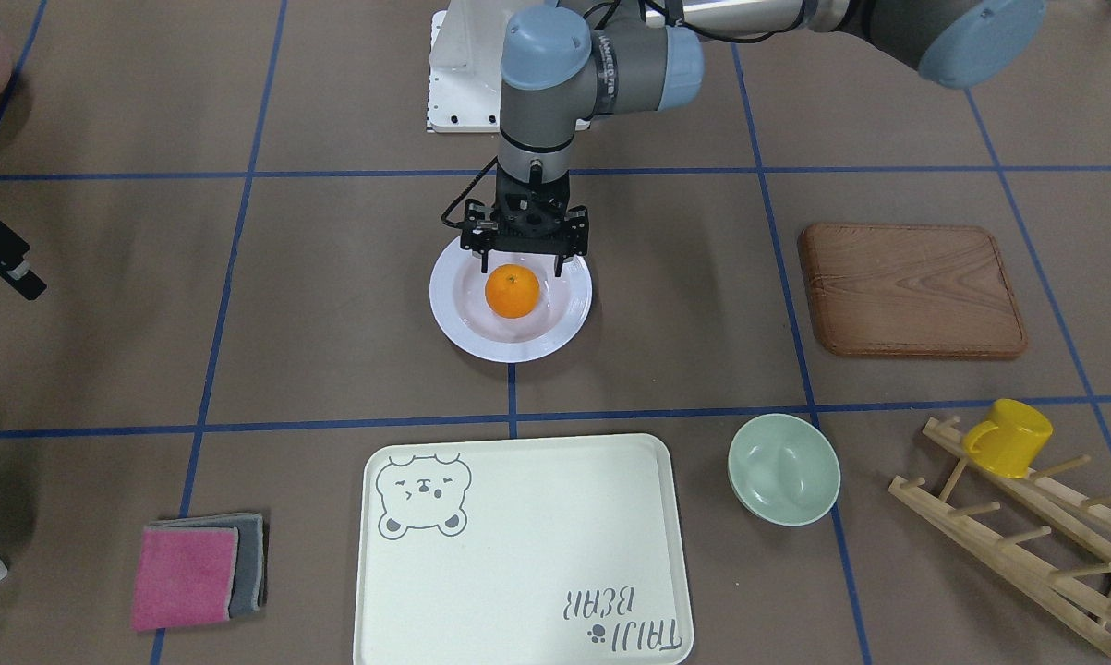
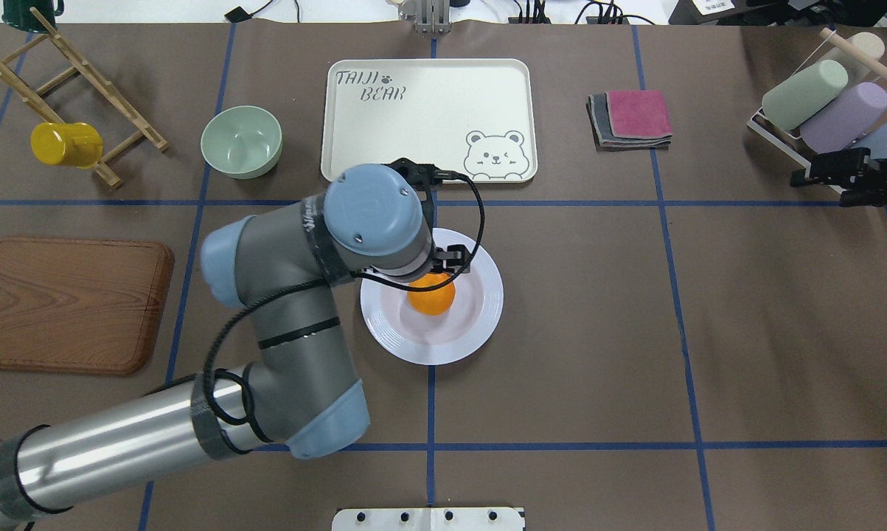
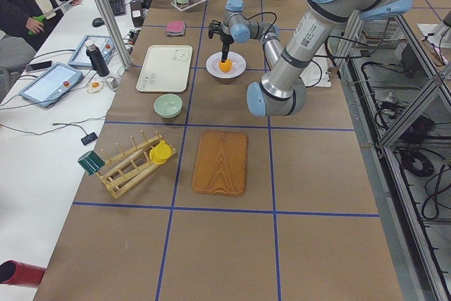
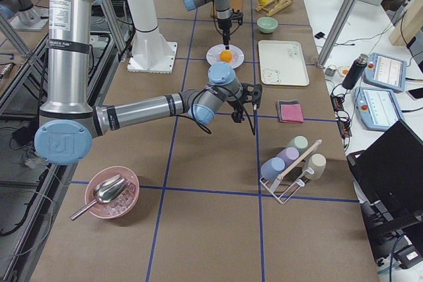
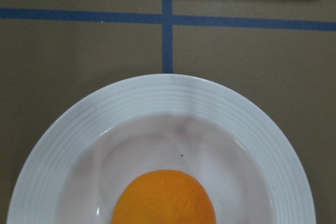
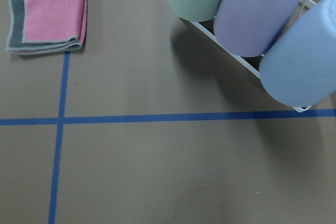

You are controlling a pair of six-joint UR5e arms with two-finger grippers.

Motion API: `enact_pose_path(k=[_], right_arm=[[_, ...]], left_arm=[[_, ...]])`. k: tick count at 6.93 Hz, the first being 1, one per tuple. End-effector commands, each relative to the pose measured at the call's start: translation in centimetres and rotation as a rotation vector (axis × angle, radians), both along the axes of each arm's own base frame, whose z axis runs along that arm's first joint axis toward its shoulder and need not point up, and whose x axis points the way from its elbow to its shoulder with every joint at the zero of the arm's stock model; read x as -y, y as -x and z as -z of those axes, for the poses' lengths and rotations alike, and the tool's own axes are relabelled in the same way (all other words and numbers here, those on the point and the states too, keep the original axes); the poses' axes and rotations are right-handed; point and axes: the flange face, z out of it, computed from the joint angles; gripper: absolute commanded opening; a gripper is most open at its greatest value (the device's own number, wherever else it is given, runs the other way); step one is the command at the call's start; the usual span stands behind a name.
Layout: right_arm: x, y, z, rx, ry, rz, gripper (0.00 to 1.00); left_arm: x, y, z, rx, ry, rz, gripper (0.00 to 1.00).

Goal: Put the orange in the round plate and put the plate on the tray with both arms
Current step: 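Open the left gripper and withdraw it while the right arm approaches the plate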

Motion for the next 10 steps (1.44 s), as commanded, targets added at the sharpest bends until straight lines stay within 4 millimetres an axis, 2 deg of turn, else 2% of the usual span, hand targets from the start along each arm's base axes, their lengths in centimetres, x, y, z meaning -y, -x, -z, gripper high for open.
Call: enact_pose_path(k=[1,2,3,4,5,6,7,8,9,10], right_arm=[[-2.8,2.9,6.7,0.203,0.135,-0.120,1.00],[-5.1,7.9,9.3,0.249,0.167,-0.195,1.00],[-7.7,12.4,10.9,0.287,0.176,-0.266,1.00],[-10.5,16.2,12.1,0.330,0.195,-0.328,1.00],[-13.7,19.4,13.0,0.369,0.199,-0.378,1.00],[-17.2,22.1,13.8,0.397,0.185,-0.407,1.00],[-20.5,24.4,14.1,0.413,0.171,-0.428,1.00],[-23.6,26.3,13.9,0.432,0.182,-0.446,1.00],[-25.8,29.5,13.7,0.470,0.207,-0.487,0.99],[-26.5,34.7,14.1,0.515,0.281,-0.501,0.97]], left_arm=[[2.0,15.0,-5.2,0.094,-0.085,-0.122,0.99],[3.6,21.0,-9.8,0.144,-0.108,-0.164,0.99],[5.1,27.1,-14.2,0.187,-0.147,-0.220,0.99],[6.7,34.3,-18.9,0.215,-0.181,-0.279,0.99],[7.4,41.7,-23.2,0.241,-0.196,-0.293,0.99],[7.3,48.0,-28.6,0.270,-0.190,-0.323,0.99],[7.7,54.2,-35.6,0.306,-0.220,-0.410,0.99],[8.6,58.5,-38.8,0.190,-0.133,-0.326,0.99],[8.1,59.5,-40.0,0.155,-0.108,-0.303,0.99],[7.5,59.6,-40.7,0.150,-0.097,-0.302,0.99]])
